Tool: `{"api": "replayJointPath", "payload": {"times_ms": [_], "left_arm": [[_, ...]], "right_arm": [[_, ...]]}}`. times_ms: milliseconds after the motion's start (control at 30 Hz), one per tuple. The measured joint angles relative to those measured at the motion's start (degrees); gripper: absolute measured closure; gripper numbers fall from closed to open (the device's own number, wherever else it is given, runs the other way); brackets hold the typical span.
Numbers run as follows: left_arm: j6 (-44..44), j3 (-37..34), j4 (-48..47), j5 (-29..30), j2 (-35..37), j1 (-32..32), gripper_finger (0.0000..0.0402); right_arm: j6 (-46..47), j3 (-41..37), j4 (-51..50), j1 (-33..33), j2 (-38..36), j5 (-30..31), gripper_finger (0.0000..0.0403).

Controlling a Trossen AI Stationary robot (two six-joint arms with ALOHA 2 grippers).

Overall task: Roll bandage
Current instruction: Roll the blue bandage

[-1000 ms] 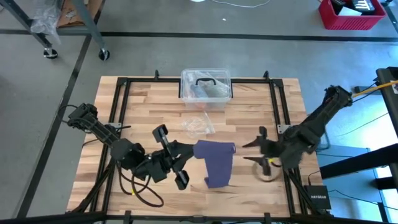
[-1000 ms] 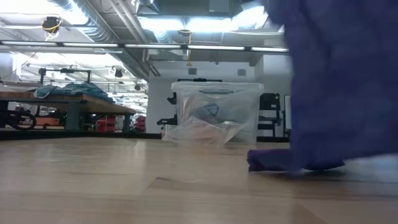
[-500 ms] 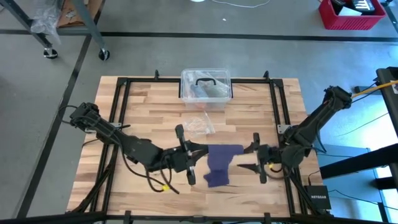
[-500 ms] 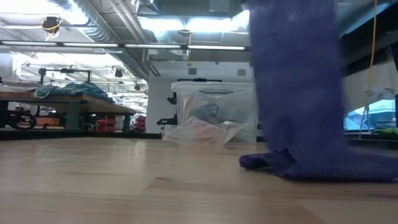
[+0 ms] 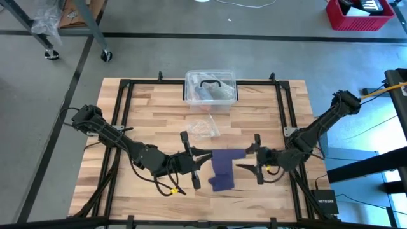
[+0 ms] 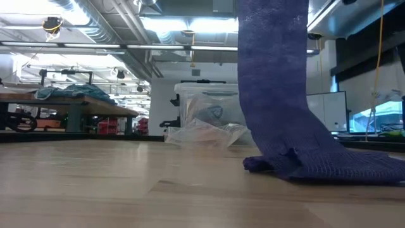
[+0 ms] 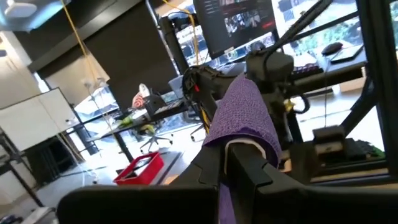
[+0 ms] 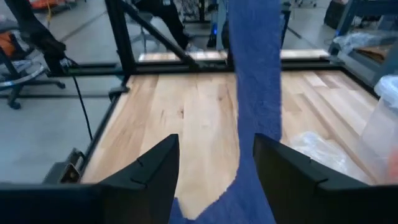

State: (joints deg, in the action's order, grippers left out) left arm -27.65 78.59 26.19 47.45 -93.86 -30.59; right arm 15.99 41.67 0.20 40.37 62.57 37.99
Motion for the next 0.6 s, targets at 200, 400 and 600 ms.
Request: {"api": "replayJointPath", "payload": {"times_ms": [200,400,600], "left_arm": [[0.3,0.0,0.3,-1.6,0.0,-0.2,0.0399],[0.5,0.0,0.0,-2.0,0.0,-0.2,0.0397],[0.7,0.0,-0.1,-2.5,0.0,-0.1,0.0398]], "right_arm": [[0.1,0.0,2.4,-3.6,3.4,-5.3,0.0196],[-0.9,0.0,6.0,-4.1,6.5,-8.2,0.0170],[-1.3,0.0,5.1,-4.1,7.8,-8.8,0.0123]]}}
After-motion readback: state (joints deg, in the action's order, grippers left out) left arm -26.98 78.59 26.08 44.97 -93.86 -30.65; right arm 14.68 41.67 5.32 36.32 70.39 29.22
